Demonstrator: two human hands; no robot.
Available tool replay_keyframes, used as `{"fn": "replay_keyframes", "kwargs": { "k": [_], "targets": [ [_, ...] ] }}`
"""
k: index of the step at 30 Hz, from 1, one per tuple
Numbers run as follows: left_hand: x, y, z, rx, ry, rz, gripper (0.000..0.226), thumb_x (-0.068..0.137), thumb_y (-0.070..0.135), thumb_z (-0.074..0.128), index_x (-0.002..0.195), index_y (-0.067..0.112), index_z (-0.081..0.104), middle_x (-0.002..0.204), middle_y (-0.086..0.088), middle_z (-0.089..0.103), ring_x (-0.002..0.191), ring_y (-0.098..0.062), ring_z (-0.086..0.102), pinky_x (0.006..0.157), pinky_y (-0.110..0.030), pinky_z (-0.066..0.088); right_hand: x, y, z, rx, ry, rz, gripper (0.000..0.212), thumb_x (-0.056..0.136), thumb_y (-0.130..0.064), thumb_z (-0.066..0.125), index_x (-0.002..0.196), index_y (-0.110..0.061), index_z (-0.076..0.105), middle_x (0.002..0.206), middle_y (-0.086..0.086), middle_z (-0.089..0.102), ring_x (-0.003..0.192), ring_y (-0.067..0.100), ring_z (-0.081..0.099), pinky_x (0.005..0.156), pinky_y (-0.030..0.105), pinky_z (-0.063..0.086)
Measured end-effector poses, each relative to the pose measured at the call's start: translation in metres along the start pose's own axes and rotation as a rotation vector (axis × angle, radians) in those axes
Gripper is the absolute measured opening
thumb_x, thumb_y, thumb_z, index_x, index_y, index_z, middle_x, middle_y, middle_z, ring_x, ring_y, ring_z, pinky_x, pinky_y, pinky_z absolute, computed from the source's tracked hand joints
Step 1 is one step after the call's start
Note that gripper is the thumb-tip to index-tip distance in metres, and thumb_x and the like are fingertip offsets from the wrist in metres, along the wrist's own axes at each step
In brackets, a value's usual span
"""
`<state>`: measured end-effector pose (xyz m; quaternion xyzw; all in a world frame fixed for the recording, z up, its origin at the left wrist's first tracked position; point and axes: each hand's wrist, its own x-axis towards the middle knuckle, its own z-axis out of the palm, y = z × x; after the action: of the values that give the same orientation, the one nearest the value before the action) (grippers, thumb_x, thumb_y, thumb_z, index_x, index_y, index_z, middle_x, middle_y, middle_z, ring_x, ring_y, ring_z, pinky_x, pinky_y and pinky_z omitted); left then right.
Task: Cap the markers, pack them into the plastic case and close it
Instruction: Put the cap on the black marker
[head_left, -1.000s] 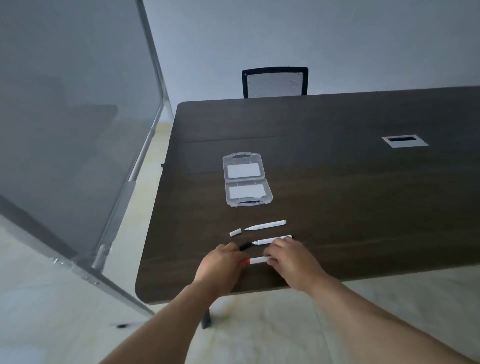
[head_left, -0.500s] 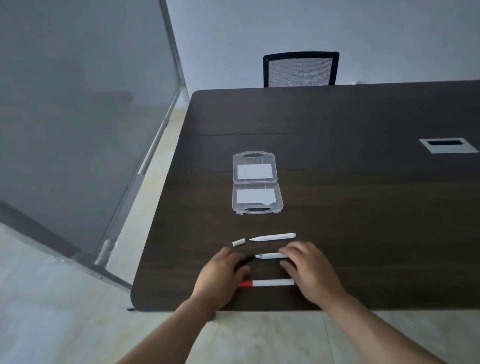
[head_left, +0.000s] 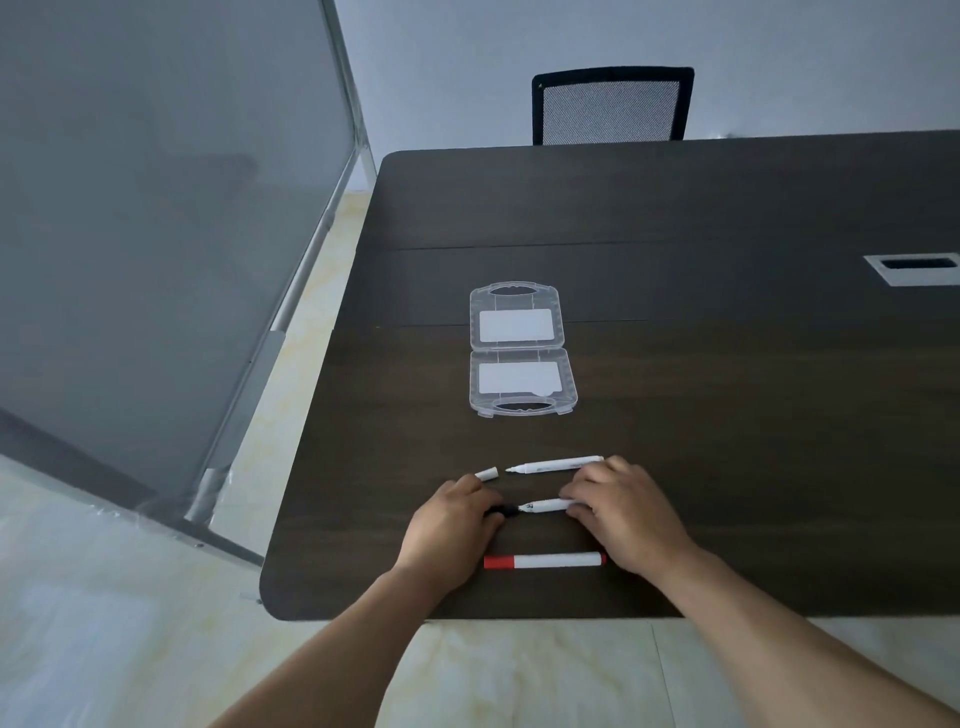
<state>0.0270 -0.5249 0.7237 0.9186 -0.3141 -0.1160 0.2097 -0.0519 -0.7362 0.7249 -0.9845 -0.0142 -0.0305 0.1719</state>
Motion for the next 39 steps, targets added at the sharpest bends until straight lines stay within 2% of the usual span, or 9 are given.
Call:
{"fn": "replay_keyframes", "kwargs": {
  "k": [13,22,35,39],
  "targets": [
    [0.004,-0.004,0.008,-0.04,0.041,0.089,0.022,0.092,0.029,0.052,0.109,0.025,0.066,0.108,0.003,0.063,0.101,-0.017,0.054,0.085,-0.029,0.046,0.002,-0.008,0.007,0.092,-0.02,-0.025,0.014,0.084,-0.018,0.068,0.097,-0.022,0.07,0.091,-0.005,0.064,0.089,0.019,0.055,0.073,0.038,0.05],
    [0.007,-0.004,0.009,-0.093,0.043,0.081,0.02,0.089,0.023,0.056,0.104,0.019,0.069,0.104,-0.002,0.066,0.102,-0.02,0.056,0.087,-0.027,0.043,0.003,-0.01,0.009,0.103,-0.015,-0.05,0.014,0.082,-0.012,0.069,0.094,-0.019,0.07,0.089,-0.002,0.064,0.085,0.021,0.057,0.071,0.04,0.05],
    [0.007,0.002,0.005,-0.029,-0.005,0.093,0.023,0.093,0.025,0.05,0.108,0.02,0.067,0.107,-0.002,0.063,0.103,-0.019,0.054,0.089,-0.029,0.044,0.0,-0.014,0.01,0.131,-0.001,-0.038,0.012,0.082,-0.009,0.067,0.092,-0.015,0.07,0.089,0.002,0.064,0.085,0.022,0.057,0.071,0.04,0.051],
    [0.005,0.0,0.007,-0.005,0.0,0.081,0.024,0.094,0.028,0.046,0.108,0.021,0.065,0.108,0.0,0.061,0.104,-0.017,0.053,0.088,-0.025,0.041,0.0,-0.012,0.009,0.149,-0.016,-0.019,0.015,0.085,-0.014,0.067,0.099,-0.017,0.07,0.094,0.0,0.065,0.091,0.019,0.057,0.077,0.039,0.051]
  ]
}}
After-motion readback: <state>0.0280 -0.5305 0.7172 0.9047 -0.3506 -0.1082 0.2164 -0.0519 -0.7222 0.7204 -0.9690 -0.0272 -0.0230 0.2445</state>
